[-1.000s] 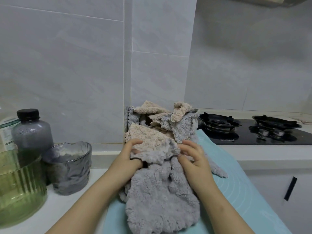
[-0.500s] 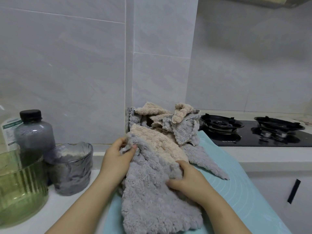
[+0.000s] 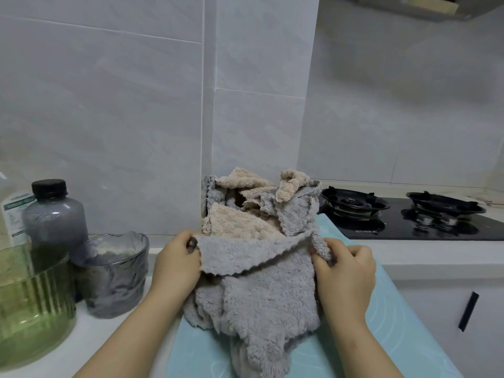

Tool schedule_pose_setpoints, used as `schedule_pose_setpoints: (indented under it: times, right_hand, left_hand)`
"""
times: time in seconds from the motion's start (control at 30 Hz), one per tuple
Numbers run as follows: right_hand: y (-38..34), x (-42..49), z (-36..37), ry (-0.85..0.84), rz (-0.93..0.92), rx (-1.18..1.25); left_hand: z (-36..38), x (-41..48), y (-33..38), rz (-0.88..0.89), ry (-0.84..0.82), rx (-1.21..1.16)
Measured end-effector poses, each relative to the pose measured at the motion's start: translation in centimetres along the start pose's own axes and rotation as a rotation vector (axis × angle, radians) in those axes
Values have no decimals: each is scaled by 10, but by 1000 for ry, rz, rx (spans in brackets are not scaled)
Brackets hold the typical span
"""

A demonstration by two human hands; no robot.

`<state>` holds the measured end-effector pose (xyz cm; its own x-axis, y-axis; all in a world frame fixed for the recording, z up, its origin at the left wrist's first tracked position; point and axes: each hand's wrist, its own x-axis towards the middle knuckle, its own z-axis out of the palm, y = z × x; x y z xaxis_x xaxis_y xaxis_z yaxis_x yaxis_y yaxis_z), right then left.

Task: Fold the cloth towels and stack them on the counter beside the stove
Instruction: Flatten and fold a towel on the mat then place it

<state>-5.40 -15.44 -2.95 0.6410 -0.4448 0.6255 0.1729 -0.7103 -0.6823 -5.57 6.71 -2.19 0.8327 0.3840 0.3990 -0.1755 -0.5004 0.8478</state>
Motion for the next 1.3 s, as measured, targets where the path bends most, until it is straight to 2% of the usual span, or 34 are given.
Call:
schedule_pose_setpoints:
  times: [0.1, 0.27, 0.4, 0.47, 0.53, 0.67, 0.73, 0.8, 0.9, 0.97, 1.03, 1.1, 1.2, 1.3]
  right_hand:
    - [-3, 4, -5, -63, 38, -60]
    - [-14, 20, -31, -14, -87, 40]
    - [-35, 52, -62, -3, -79, 249]
    - [-45, 63, -68, 5, -105, 276]
    - [-49, 71, -63, 5, -154, 175]
    - [-35, 83, -25, -146, -114, -186]
    - [-20, 84, -1, -226, -48, -279]
    - [-5, 79, 20, -313, -2, -311]
    - [14, 68, 37, -394, 25, -301]
    - [22, 65, 37, -378, 14, -299]
    - [22, 67, 29, -318, -12, -301]
    - [20, 68, 18, -279, -41, -261]
    - [21, 65, 0, -374, -54, -198]
    - [33, 50, -18, -510, -17, -220]
  left_hand:
    - [-1, 1, -4, -22, -24, 98]
    - [-12, 4, 26, -241, -76, -348]
    - [-14, 18, 48, -299, -169, -463]
    - [-10, 29, 50, -364, -208, -509]
    - [-2, 37, 49, -470, -220, -564]
    - [20, 37, 30, -641, -276, -622]
    - [32, 31, 23, -595, -282, -603]
    - [42, 28, 16, -466, -223, -496]
    - [47, 27, 7, -254, -58, -228]
    - [41, 25, 6, -116, 10, -13]
    - [35, 22, 12, -19, -27, 91]
    - [33, 22, 15, 44, -134, 217]
    - [34, 20, 17, 59, -226, 346]
    - [30, 18, 18, -24, -209, 349]
